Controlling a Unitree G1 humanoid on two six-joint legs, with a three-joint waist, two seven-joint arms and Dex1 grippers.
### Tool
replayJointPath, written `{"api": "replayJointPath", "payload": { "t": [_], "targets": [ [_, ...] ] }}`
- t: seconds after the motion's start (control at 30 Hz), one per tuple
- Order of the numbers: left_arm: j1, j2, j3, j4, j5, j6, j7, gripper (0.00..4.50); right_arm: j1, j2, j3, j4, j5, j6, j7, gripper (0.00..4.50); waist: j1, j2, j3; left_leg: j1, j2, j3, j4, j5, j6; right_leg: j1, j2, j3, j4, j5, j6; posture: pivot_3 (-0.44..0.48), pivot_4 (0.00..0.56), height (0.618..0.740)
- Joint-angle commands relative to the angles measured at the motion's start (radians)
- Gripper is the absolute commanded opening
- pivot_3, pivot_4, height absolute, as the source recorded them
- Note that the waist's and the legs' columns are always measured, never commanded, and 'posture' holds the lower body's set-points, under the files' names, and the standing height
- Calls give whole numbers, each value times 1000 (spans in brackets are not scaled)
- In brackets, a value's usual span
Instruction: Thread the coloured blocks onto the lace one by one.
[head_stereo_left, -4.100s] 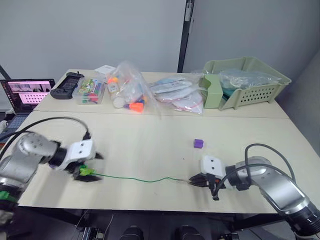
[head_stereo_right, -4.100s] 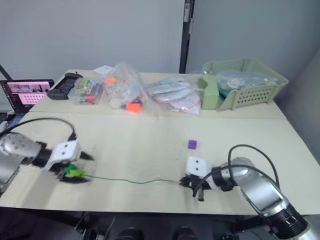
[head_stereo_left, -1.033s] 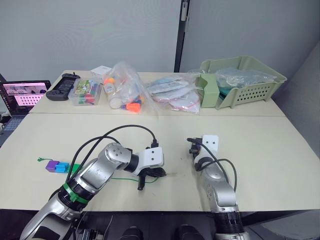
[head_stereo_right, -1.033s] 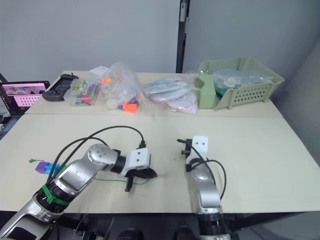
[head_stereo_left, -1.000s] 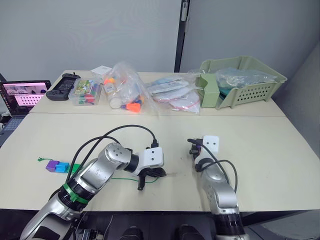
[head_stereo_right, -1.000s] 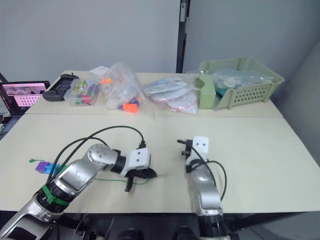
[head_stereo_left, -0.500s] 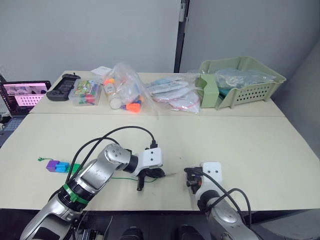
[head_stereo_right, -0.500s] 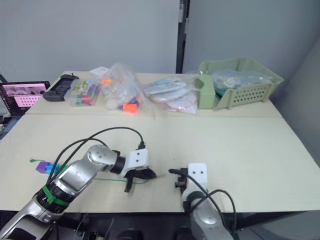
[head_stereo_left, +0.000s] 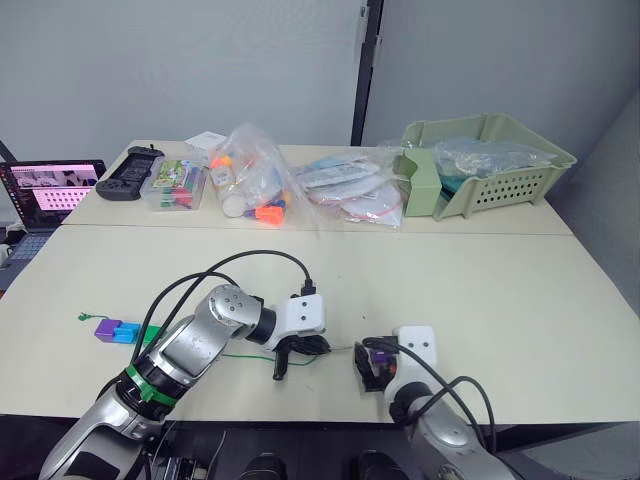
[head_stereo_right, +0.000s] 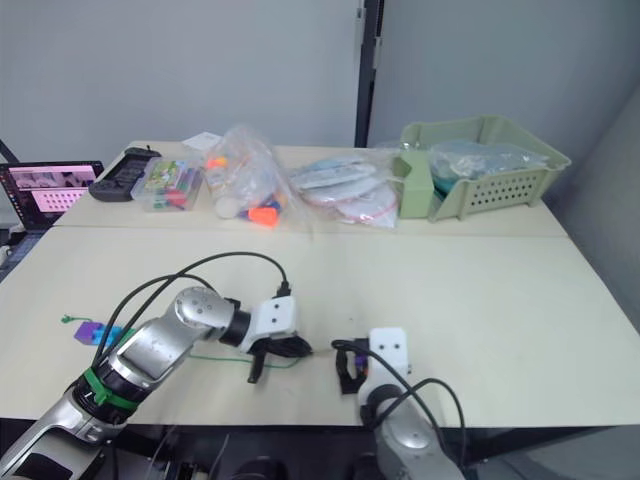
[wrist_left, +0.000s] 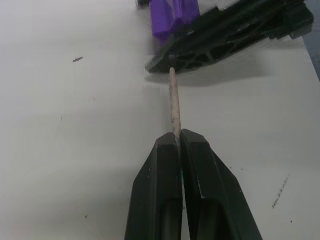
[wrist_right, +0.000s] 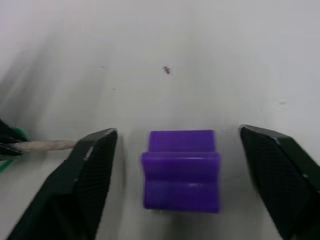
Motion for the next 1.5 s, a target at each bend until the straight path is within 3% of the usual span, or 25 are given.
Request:
{"api": "replayJointPath", "payload": {
  "t": [0.03, 0.17, 0.33, 0.47, 0.57, 0.77, 0.97, 1.3, 1.5],
  "targets": [
    [-31, 11, 13, -30, 6, 4, -12, 0, -52, -71, -78, -158, 67, 57, 87, 4487, -1, 0, 0, 0, 0, 0, 0, 0, 0, 0, 0, 0, 0, 0, 0, 0, 150, 740],
    [-42, 11, 10, -27, 11, 3, -13, 0, -115, -254, -197, -207, 219, 135, 306, 4487, -4, 0, 0, 0, 0, 0, 0, 0, 0, 0, 1, 0, 0, 0, 0, 0, 150, 740],
    [-42, 33, 4, -44, 8, -3, -42, 0, -212, -609, -371, -90, 524, 148, 758, 4487, -4, 0, 0, 2, -1, 0, 0, 0, 0, 4, 0, -1, -2, 0, 0, 0, 150, 740],
    [-50, 68, -8, -61, 2, 11, -91, 0, -326, -843, -242, 125, 449, -57, 1027, 4487, -5, -1, 1, 3, 0, 0, 0, 0, 0, 5, 1, -1, -3, 0, 0, 0, 150, 740],
    [-57, 99, -25, -101, -4, 49, -126, 0, -452, -906, -71, 354, 267, -337, 1163, 4487, -8, -1, 1, 3, 0, 1, 0, 0, 0, 4, 2, -1, -3, -4, 7, 0, 150, 740],
    [-88, 97, -50, -154, 5, 180, -107, 0, -602, -844, 60, 685, 116, -662, 1281, 4487, 0, -1, 1, 1, -1, 1, 0, 0, 0, 3, 0, -1, -4, -1, 2, 0, 150, 740],
    [-167, 58, -107, -171, 14, 358, -58, 0, -628, -815, 82, 779, 108, -751, 1365, 4487, 14, -1, 2, 1, -1, 1, 1, 0, 0, 4, 0, 0, -3, 0, 2, 0, 150, 740],
    [-207, 4, -177, -174, 18, 448, 12, 0, -562, -778, 52, 743, 109, -691, 1289, 1365, 18, -1, 2, 2, -1, 1, 1, 0, 0, 4, 0, 0, -1, 1, 2, 0, 150, 740],
    [-216, -5, -200, -166, 31, 436, 38, 0, -494, -758, 54, 624, 113, -619, 1228, 1365, 17, -1, 2, 2, -1, 0, 1, 0, 0, 4, 0, 0, 0, 1, 2, 0, 150, 740]
  ]
}}
